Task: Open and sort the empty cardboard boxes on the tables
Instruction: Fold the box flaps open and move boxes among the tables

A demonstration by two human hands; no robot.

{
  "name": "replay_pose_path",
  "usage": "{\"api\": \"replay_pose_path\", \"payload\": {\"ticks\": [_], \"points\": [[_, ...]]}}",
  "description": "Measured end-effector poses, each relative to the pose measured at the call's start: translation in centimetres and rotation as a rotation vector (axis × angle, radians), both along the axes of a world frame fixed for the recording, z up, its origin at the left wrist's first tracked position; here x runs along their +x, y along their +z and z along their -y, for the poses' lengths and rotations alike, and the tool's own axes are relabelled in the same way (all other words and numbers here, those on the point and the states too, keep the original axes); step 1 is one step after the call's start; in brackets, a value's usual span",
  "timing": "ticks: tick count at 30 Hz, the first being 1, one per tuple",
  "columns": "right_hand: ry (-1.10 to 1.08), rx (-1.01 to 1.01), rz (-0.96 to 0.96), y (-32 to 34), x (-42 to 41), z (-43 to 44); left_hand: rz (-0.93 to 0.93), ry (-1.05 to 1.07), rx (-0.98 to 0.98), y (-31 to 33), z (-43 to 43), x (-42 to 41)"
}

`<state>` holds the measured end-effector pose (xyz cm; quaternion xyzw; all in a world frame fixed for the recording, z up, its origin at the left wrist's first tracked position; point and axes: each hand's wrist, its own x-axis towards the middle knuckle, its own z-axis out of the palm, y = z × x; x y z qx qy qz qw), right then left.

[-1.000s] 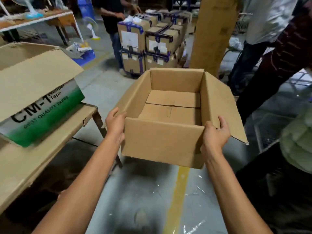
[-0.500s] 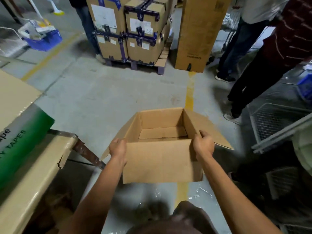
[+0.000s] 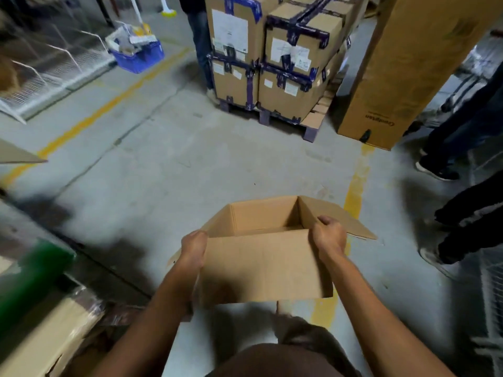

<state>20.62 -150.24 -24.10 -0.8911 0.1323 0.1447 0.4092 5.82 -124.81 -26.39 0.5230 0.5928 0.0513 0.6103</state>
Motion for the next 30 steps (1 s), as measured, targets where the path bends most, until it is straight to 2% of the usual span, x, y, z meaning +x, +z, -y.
{"api": "replay_pose_path", "payload": {"ticks": [4, 13, 18, 30], "points": [[0.120, 0.030, -0.001, 0.8, 7.6, -4.8, 0.071, 0.152, 0.089, 1.4, -2.7, 5.1], [0.344, 0.191, -0.001, 3.1, 20.2, -21.1, 0.252, 0.565, 0.101, 3.7, -12.5, 11.8], [0.470, 0.232, 0.007, 2.7, 24.8, -34.6, 0.302, 0.736, 0.124, 1.2, -23.4, 13.9], [0.739, 0.279, 0.079, 5.8, 30.1, -64.0, 0.366, 1.037, 0.185, 5.4, -45.3, 17.4]]}}
